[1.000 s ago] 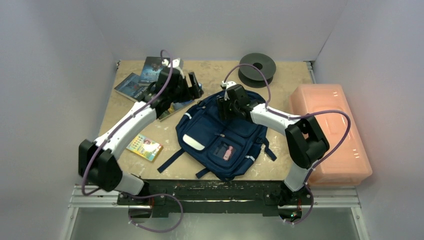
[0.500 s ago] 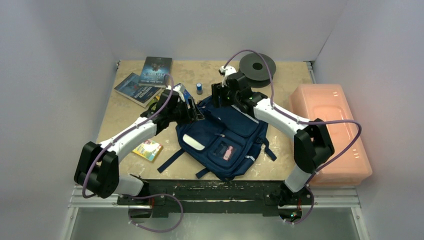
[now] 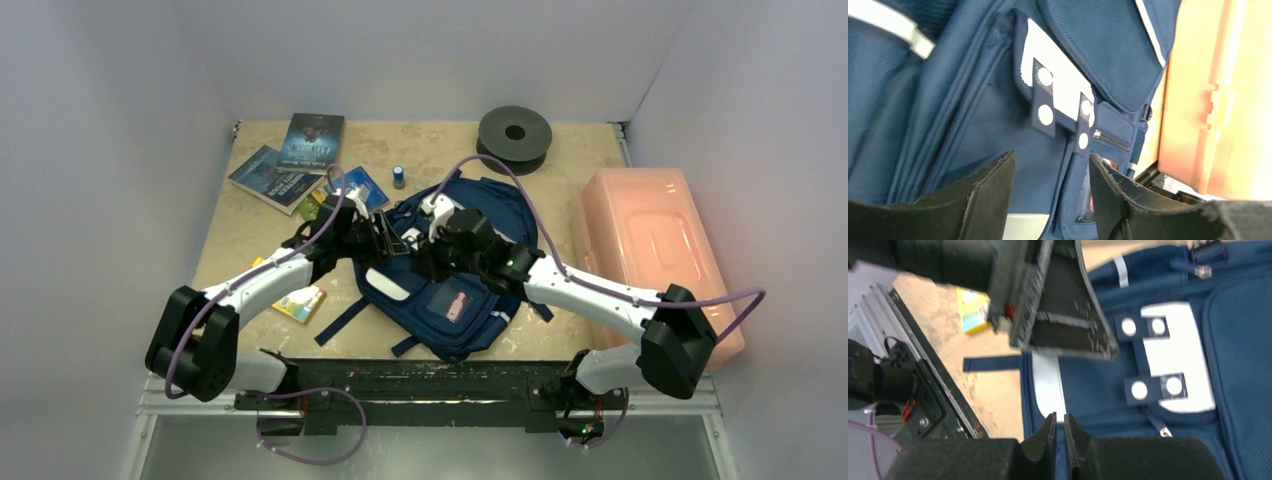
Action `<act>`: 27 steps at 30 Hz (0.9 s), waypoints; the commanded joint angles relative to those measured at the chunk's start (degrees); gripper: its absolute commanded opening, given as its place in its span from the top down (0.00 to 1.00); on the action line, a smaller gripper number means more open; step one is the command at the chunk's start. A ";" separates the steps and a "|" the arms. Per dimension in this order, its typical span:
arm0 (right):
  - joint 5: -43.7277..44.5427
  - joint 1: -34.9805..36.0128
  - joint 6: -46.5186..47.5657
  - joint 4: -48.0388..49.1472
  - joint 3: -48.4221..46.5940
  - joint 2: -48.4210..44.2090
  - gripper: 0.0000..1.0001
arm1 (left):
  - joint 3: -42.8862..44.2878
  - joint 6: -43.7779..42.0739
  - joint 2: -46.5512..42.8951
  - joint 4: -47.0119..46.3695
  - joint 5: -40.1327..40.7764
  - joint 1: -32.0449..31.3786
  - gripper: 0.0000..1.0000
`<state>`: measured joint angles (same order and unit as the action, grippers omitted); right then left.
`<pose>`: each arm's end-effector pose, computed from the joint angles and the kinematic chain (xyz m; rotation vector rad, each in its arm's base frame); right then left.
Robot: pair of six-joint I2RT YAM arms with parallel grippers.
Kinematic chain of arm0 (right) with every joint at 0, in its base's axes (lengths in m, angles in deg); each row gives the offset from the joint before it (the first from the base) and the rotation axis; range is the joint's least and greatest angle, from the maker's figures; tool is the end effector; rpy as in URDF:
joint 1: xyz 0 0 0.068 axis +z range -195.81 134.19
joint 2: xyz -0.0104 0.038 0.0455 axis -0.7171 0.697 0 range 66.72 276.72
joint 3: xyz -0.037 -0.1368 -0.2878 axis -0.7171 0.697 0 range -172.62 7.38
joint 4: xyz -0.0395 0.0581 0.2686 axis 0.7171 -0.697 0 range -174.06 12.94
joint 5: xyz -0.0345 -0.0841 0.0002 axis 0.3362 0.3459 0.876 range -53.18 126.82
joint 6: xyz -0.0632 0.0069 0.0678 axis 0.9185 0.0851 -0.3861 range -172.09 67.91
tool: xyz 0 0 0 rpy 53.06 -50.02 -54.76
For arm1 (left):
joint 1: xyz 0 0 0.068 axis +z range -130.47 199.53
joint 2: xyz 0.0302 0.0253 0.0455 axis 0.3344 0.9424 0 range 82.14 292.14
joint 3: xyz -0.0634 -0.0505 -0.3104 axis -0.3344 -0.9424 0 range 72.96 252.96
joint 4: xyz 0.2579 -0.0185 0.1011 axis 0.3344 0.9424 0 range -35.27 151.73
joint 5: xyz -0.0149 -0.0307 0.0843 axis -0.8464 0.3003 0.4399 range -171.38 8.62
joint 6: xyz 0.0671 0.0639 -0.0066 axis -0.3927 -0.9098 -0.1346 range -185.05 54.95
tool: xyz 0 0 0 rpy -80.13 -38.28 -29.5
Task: Pack the student bag
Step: Adjust the student bag at the center of the board.
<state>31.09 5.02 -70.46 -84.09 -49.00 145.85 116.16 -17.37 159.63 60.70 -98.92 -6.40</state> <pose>0.2224 0.2863 0.2971 -0.6758 2.0926 0.8145 0.2767 -0.1625 0.2219 -0.2891 2.4306 -0.9795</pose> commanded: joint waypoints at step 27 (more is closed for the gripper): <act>3.89 -8.99 5.53 18.11 -1.87 18.93 0.66 | -3.15 2.72 -2.95 -4.79 -0.61 -1.48 0.41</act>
<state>48.83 -2.48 -65.52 -68.03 -47.89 162.11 112.40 -15.06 156.79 57.53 -98.94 -7.27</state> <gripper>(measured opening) 0.327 0.586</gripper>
